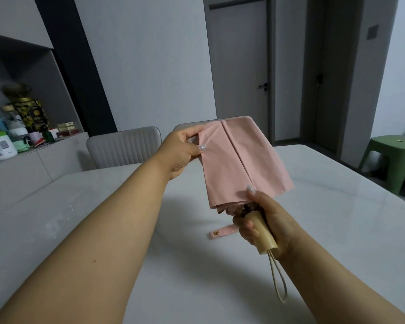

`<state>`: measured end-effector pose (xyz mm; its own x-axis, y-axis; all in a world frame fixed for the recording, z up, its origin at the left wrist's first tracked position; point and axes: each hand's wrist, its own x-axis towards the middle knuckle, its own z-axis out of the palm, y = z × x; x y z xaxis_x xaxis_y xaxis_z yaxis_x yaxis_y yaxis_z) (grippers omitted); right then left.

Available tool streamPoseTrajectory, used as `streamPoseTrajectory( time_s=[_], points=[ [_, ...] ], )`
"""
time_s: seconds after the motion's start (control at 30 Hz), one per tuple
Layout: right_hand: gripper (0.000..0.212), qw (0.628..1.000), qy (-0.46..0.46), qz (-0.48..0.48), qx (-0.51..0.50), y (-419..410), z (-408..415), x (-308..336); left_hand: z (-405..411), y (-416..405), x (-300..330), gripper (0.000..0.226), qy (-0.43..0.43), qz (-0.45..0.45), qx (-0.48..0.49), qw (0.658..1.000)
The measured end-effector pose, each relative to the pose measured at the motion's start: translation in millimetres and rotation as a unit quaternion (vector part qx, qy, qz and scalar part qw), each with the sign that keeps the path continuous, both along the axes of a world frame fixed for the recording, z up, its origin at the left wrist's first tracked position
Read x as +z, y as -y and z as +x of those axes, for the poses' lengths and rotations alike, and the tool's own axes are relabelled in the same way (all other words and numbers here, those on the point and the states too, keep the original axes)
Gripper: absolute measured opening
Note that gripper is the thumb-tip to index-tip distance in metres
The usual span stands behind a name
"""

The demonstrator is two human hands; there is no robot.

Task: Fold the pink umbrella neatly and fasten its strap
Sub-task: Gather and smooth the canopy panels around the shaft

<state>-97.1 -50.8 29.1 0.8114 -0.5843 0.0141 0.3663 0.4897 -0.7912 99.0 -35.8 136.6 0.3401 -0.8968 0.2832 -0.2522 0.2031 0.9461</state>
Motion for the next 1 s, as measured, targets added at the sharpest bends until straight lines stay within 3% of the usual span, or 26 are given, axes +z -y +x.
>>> streamPoseTrajectory(
  time_s=[0.07,0.13,0.23,0.3,0.37,0.5,0.67,0.73,0.8,0.9,1.0],
  points=[
    [0.022,0.996,-0.046,-0.041,-0.060,-0.2,2.8,0.0,-3.7,5.6,-4.9,0.053,0.063,0.023,0.060,0.996],
    [0.016,0.986,-0.107,-0.072,-0.108,1.1,4.4,-1.3,-11.4,9.6,-5.2,0.041,0.190,0.089,0.140,0.968],
    [0.021,0.964,-0.179,-0.116,-0.160,1.6,6.6,-2.4,-34.7,7.5,0.7,0.030,0.390,0.137,0.291,0.863],
    [0.025,0.953,-0.202,-0.139,-0.176,0.1,8.0,-2.6,-55.9,9.5,-2.4,0.031,0.457,0.073,0.294,0.836],
    [0.027,0.949,-0.207,-0.149,-0.183,-1.9,9.3,-2.6,-74.5,17.9,-13.6,0.048,0.470,0.073,0.246,0.845],
    [0.018,0.949,-0.201,-0.166,-0.175,-7.8,9.7,-0.1,-80.5,35.8,-33.5,0.075,0.294,0.184,0.181,0.920],
    [0.015,0.959,-0.177,-0.166,-0.145,-10.8,4.7,5.8,-66.0,32.6,-32.2,0.086,0.072,0.087,0.147,0.983],
    [0.015,0.964,-0.161,-0.166,-0.130,-10.9,1.7,7.3,-59.8,28.1,-29.9,0.079,-0.072,0.070,0.105,0.989],
    [0.015,0.966,-0.151,-0.175,-0.112,-10.6,-0.8,7.9,-54.5,22.8,-30.0,0.063,-0.163,0.070,0.046,0.983],
    [0.015,0.970,-0.124,-0.191,-0.085,-9.6,-1.7,8.0,-51.7,21.2,-33.0,0.038,-0.206,0.058,0.008,0.977],
    [0.042,0.984,-0.076,-0.154,-0.040,-3.9,1.3,4.5,-55.9,19.6,-32.4,0.034,-0.232,0.046,-0.017,0.971]
  ],
)
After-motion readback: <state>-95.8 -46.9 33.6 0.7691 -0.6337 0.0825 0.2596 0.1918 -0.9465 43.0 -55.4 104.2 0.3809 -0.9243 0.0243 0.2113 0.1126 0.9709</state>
